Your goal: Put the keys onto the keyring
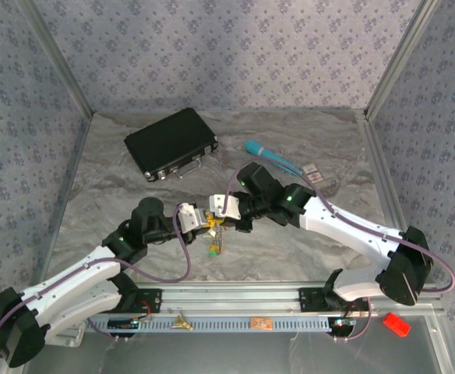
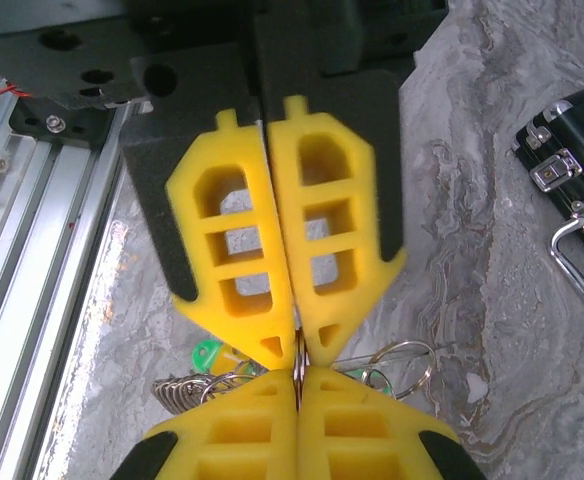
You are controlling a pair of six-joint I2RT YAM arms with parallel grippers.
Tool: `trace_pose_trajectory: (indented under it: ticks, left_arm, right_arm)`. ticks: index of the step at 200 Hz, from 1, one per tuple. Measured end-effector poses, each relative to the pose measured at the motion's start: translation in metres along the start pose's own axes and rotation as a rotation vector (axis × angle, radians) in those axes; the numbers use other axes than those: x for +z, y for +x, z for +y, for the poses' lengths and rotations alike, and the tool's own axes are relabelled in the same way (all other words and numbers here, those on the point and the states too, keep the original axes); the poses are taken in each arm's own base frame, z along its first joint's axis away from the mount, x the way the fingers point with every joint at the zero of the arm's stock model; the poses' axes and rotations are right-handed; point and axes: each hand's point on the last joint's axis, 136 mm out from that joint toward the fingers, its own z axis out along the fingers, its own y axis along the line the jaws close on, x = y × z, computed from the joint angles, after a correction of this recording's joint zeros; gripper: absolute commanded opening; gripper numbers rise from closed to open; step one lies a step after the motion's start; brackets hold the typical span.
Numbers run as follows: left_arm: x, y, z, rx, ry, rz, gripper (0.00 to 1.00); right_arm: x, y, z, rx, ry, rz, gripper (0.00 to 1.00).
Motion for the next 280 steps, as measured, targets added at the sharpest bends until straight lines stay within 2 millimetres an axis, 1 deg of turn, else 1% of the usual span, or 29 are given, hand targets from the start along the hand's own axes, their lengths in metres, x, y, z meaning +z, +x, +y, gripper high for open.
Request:
trace_pose_trajectory:
  ticks: [14, 32, 50, 65, 101, 128, 174, 208, 228, 235, 252, 265, 273, 280]
  left_arm:
    - [0.0, -0.001, -0.001, 0.002, 0.004, -0.003, 0.0]
    - [0.0, -0.003, -0.001, 0.007, 0.003, -0.016, 0.0]
    - [0.0, -0.003, -0.001, 0.008, -0.002, -0.034, 0.0]
    - [0.0, -0.001, -0.002, 0.003, -0.002, -0.04, 0.0]
    - [0.0, -0.005, -0.001, 0.004, -0.009, -0.062, 0.0]
    - [0.0, -0.007, 0.0, 0.004, -0.011, -0.069, 0.0]
    - [0.0, -0.005, -0.001, -0.001, -0.011, -0.069, 0.0]
    - [0.0, -0.005, -0.001, -0.005, -0.009, -0.073, 0.0]
    - [0.0, -0.006, -0.001, -0.004, -0.011, -0.081, 0.0]
    - [0.0, -0.007, -0.001, -0.004, -0.011, -0.083, 0.0]
    - [0.0, -0.007, 0.0, -0.007, -0.012, -0.084, 0.0]
    - [0.0, -0.006, 0.0, -0.012, -0.015, -0.083, 0.0]
    - [0.0, -0.006, 0.0, -0.012, -0.016, -0.082, 0.06]
    - [0.0, -0.006, 0.0, -0.012, -0.016, -0.081, 0.14]
  right_arm:
    - [-0.001, 0.0, -0.002, 0.015, 0.004, -0.007, 0.21]
    - [-0.005, 0.0, -0.006, 0.04, 0.022, -0.059, 0.28]
    - [-0.014, 0.007, -0.009, 0.089, 0.035, -0.114, 0.31]
    - [-0.017, 0.012, -0.011, 0.126, 0.04, -0.142, 0.31]
    - [-0.015, 0.005, -0.007, 0.149, 0.008, -0.203, 0.32]
    - [-0.015, 0.0, -0.007, 0.154, -0.004, -0.231, 0.29]
    - [-0.01, 0.004, -0.007, 0.175, -0.016, -0.224, 0.21]
    - [-0.006, 0.005, -0.007, 0.179, -0.022, -0.223, 0.2]
    - [-0.005, 0.005, -0.008, 0.18, -0.023, -0.226, 0.18]
    - [-0.005, 0.004, -0.008, 0.179, -0.026, -0.228, 0.15]
    - [-0.004, 0.005, -0.006, 0.182, -0.036, -0.229, 0.0]
    - [-0.004, 0.005, -0.005, 0.177, -0.04, -0.228, 0.0]
    - [-0.004, 0.005, -0.005, 0.173, -0.041, -0.227, 0.0]
    - [-0.004, 0.005, -0.005, 0.171, -0.042, -0.223, 0.0]
